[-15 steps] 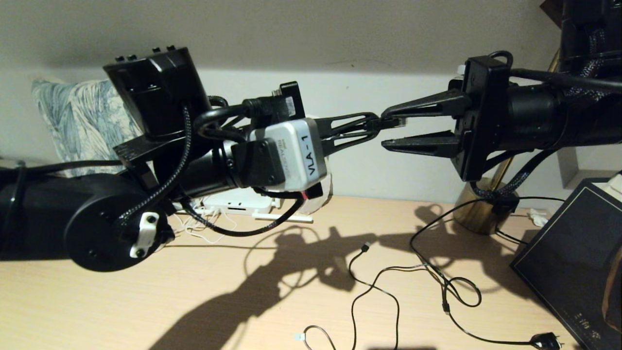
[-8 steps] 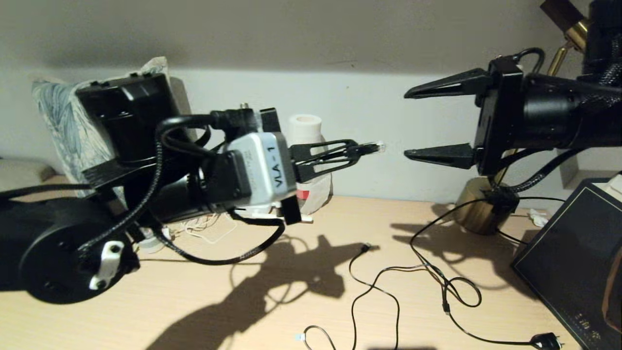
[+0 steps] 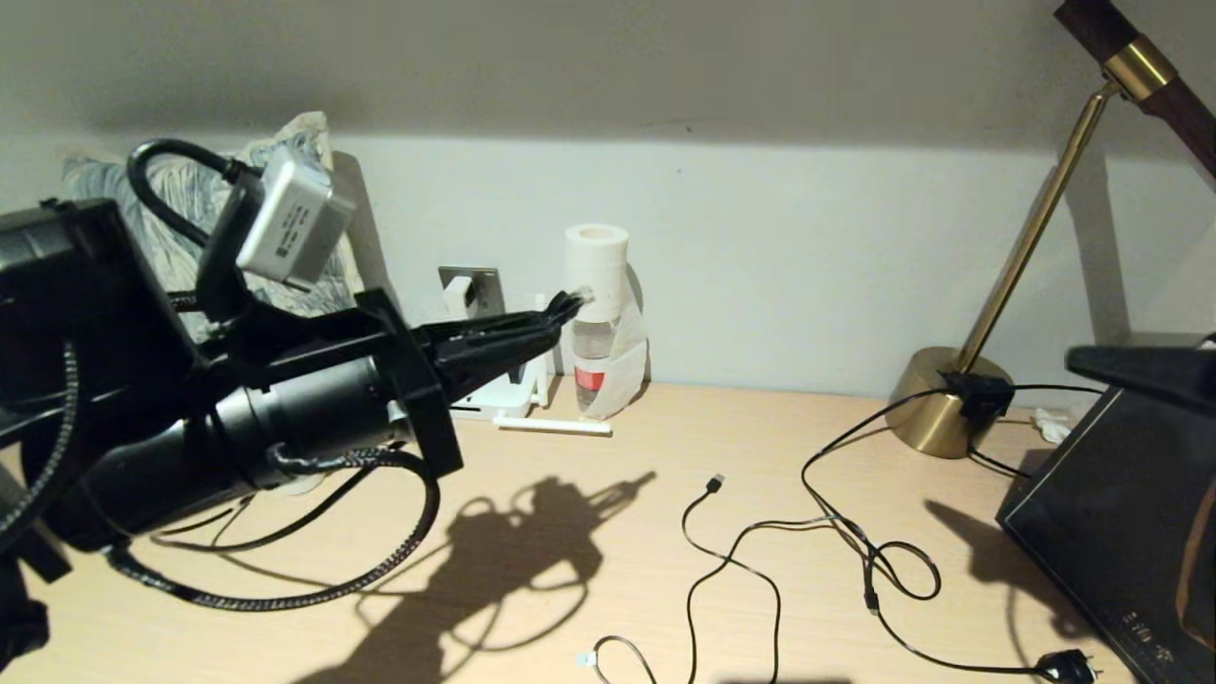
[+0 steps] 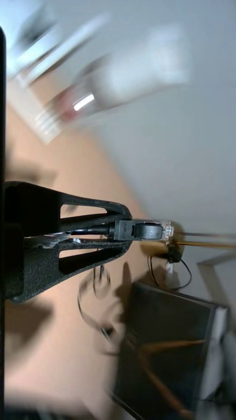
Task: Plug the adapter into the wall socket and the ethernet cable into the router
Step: Align cable and router interface
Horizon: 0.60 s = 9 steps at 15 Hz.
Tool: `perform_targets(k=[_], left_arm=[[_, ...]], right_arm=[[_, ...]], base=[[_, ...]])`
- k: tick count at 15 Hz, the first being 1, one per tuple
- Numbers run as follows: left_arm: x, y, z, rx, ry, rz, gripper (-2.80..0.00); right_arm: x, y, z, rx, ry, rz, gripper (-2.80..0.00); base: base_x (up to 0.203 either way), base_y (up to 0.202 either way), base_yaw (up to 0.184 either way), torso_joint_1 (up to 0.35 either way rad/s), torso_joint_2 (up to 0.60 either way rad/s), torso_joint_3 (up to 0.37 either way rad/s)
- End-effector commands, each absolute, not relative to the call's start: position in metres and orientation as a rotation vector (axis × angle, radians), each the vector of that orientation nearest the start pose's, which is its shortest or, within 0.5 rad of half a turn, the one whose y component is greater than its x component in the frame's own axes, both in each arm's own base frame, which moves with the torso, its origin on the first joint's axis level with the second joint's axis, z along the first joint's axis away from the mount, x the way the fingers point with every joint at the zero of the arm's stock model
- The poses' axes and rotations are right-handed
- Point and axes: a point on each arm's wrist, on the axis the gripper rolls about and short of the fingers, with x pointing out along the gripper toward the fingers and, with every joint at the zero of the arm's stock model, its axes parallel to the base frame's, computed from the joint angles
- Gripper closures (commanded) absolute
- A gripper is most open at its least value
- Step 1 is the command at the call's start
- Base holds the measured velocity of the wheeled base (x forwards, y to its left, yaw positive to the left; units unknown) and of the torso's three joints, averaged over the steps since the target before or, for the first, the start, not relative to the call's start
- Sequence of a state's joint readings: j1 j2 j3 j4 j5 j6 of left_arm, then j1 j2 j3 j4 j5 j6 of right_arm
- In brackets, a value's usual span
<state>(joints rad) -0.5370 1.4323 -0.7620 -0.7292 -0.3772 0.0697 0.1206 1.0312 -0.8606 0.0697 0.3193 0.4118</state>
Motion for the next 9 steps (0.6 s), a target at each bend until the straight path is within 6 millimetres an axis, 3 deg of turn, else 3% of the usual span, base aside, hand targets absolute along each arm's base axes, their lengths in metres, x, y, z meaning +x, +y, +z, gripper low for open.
perform_targets(k=[1, 3, 5, 6, 9], left_arm=[[0.199, -0.123, 0.243, -0.185, 0.091, -0.784, 0.00], [0.197, -0.121, 0.230, -0.202, 0.148, -0.732, 0.00], [0.196, -0.120, 0.228, -0.268, 0.178, -0.720, 0.00], [0.196, -0.121, 0.229, -0.328, 0.193, -0.716, 0.00], [0.195, -0.121, 0.223, -0.392, 0.244, -0.708, 0.00]], right_arm=[[0.042, 0.009, 0.260, 0.235, 0.120, 0.295, 0.00], [0.003, 0.003, 0.234, 0.171, 0.092, 0.197, 0.00], [-0.023, -0.001, 0.204, 0.135, 0.107, 0.123, 0.00], [-0.029, -0.002, 0.185, 0.126, 0.131, 0.103, 0.00], [-0.016, -0.002, 0.131, 0.105, 0.279, 0.069, 0.00]], base=[[0.000, 0.000, 0.000, 0.000, 0.00, 0.000], [0.000, 0.000, 0.000, 0.000, 0.00, 0.000], [0.000, 0.000, 0.000, 0.000, 0.00, 0.000], [0.000, 0.000, 0.000, 0.000, 0.00, 0.000], [0.000, 0.000, 0.000, 0.000, 0.00, 0.000]])
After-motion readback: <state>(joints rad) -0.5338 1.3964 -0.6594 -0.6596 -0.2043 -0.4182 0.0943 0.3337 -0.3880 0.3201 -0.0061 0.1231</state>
